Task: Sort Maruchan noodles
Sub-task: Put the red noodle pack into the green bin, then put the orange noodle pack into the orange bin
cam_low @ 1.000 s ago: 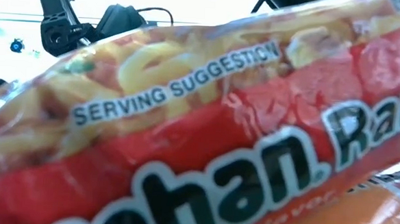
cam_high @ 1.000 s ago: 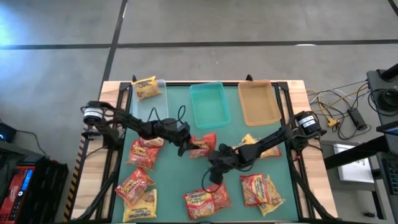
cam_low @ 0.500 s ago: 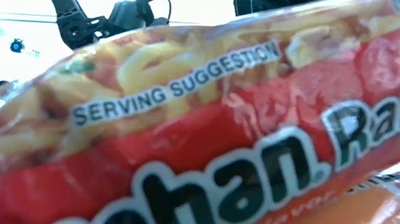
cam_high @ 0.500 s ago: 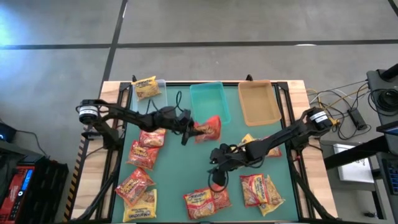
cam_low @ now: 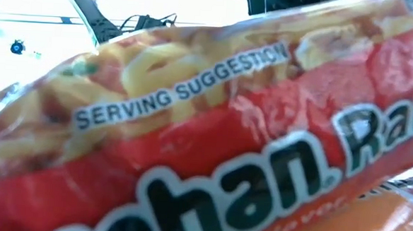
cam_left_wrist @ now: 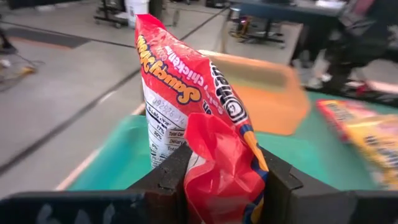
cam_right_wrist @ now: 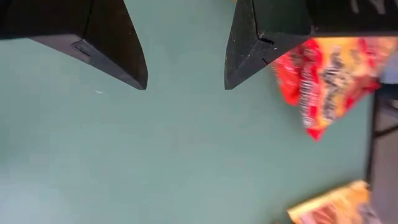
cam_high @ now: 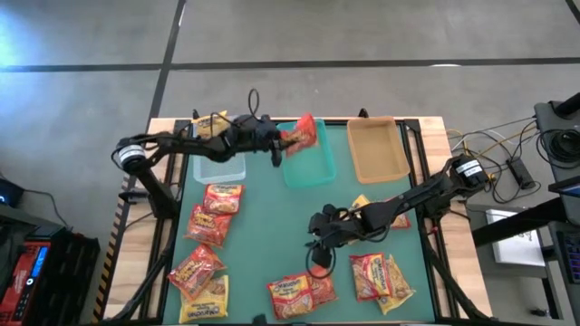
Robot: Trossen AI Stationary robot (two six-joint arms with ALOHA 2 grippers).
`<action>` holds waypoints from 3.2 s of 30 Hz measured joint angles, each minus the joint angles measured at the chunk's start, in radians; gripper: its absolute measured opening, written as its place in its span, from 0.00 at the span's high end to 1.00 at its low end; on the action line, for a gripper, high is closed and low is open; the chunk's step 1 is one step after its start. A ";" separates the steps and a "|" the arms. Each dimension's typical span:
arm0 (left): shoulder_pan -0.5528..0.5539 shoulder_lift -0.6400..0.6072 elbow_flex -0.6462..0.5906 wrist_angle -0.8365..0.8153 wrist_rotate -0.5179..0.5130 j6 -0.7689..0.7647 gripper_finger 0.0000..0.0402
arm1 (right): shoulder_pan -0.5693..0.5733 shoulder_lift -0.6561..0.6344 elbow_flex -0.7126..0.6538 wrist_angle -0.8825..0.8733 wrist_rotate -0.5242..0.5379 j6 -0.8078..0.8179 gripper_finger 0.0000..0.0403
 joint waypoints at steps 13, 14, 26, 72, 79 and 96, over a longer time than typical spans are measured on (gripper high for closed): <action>0.119 0.171 -0.001 0.104 0.025 0.132 0.74 | -0.032 0.004 0.000 -0.117 0.233 -0.034 0.50; 0.121 0.180 -0.001 0.125 0.025 0.134 0.74 | -0.039 0.004 0.000 -0.115 0.234 -0.033 0.50; 0.123 0.264 0.052 0.162 0.021 0.127 0.73 | -0.090 0.004 0.000 -0.114 0.235 -0.033 0.50; 0.077 0.183 0.091 0.353 0.697 -0.509 0.45 | -0.037 0.001 0.245 -0.866 0.063 0.378 0.50; -0.067 0.155 0.050 0.362 0.697 -0.506 0.46 | 0.076 0.004 0.236 -0.906 0.062 0.559 0.50; -0.444 -0.133 -0.398 0.392 0.363 -0.479 0.46 | 0.190 0.017 0.164 -0.488 0.082 0.671 0.50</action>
